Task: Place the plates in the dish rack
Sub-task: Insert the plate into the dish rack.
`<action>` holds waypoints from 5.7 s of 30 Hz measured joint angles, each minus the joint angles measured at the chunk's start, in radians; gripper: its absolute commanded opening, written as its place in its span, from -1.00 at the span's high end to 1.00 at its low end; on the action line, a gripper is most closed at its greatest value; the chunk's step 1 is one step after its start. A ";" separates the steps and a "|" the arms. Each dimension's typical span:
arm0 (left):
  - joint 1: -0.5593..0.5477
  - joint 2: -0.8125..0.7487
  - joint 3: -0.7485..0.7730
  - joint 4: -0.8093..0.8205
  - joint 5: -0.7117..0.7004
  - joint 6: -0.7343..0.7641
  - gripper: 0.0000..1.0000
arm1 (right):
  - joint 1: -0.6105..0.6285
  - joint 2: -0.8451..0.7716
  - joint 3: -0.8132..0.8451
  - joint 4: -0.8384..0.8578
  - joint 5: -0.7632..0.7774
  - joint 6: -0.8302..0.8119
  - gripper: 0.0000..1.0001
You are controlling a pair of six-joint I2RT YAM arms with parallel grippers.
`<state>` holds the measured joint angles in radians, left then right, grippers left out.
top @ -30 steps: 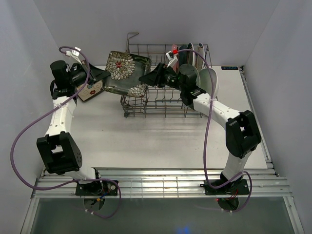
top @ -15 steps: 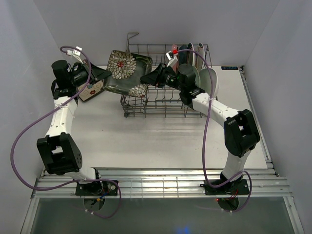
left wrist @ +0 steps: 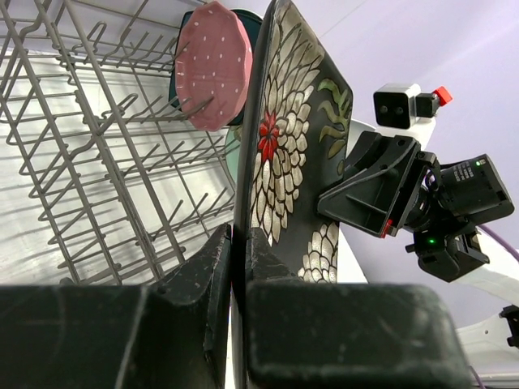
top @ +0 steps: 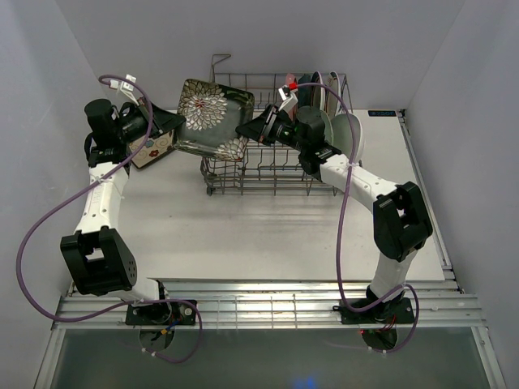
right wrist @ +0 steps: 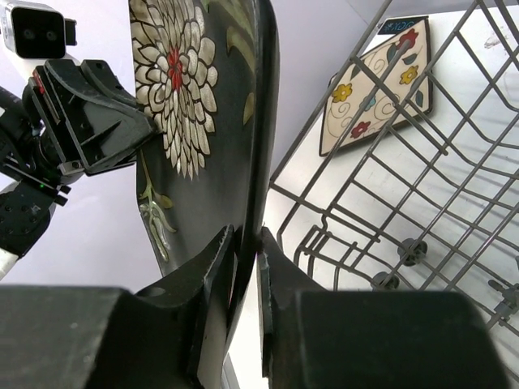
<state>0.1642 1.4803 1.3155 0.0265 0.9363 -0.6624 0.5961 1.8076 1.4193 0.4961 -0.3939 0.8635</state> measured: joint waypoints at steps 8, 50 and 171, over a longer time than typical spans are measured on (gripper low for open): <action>-0.005 -0.001 0.000 0.004 -0.003 -0.017 0.00 | 0.000 0.002 0.013 -0.026 0.011 -0.007 0.84; -0.015 -0.169 -0.006 -0.159 -0.208 0.253 -0.96 | -0.039 -0.348 -0.007 -0.495 0.408 -0.409 0.85; 0.082 -0.205 -0.195 -0.147 -0.140 0.344 -0.96 | -0.021 0.089 0.630 -1.518 1.052 -0.357 0.85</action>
<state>0.2459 1.2751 1.1206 -0.1204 0.7963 -0.3180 0.5751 1.8965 2.0491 -1.0218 0.6582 0.5068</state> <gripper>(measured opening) 0.977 0.153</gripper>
